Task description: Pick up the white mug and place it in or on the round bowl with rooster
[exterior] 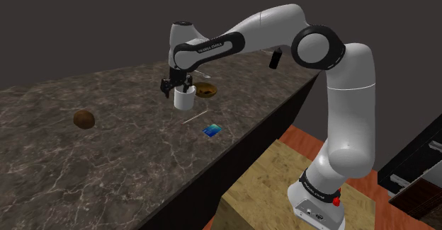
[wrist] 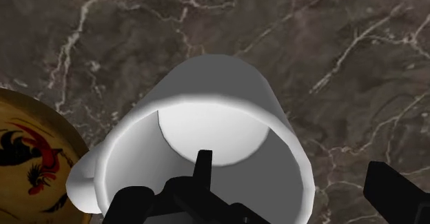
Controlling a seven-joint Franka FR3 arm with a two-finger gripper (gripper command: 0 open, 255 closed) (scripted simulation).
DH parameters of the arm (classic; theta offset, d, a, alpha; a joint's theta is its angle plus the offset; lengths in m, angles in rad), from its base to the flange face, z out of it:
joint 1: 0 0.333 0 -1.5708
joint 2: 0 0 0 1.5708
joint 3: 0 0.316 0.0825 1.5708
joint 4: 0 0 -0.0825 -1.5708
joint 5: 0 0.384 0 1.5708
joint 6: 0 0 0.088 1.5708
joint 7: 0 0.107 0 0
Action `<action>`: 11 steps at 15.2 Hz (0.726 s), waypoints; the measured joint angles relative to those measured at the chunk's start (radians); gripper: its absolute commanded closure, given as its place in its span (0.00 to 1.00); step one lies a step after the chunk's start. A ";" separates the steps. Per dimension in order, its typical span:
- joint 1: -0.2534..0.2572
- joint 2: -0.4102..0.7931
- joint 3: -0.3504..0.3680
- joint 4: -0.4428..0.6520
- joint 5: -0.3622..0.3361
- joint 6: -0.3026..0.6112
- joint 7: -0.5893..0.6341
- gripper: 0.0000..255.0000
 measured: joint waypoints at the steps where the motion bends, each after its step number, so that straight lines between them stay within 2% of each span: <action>1: 0.000 0.002 0.000 0.000 0.000 0.002 0.000 0.00; 5: -0.001 0.003 -0.001 0.000 -0.001 0.004 -0.001 0.00; 6: -0.001 0.003 -0.001 0.000 -0.001 0.004 -0.001 1.00; 11: -0.001 0.003 -0.001 0.000 0.000 0.004 -0.001 1.00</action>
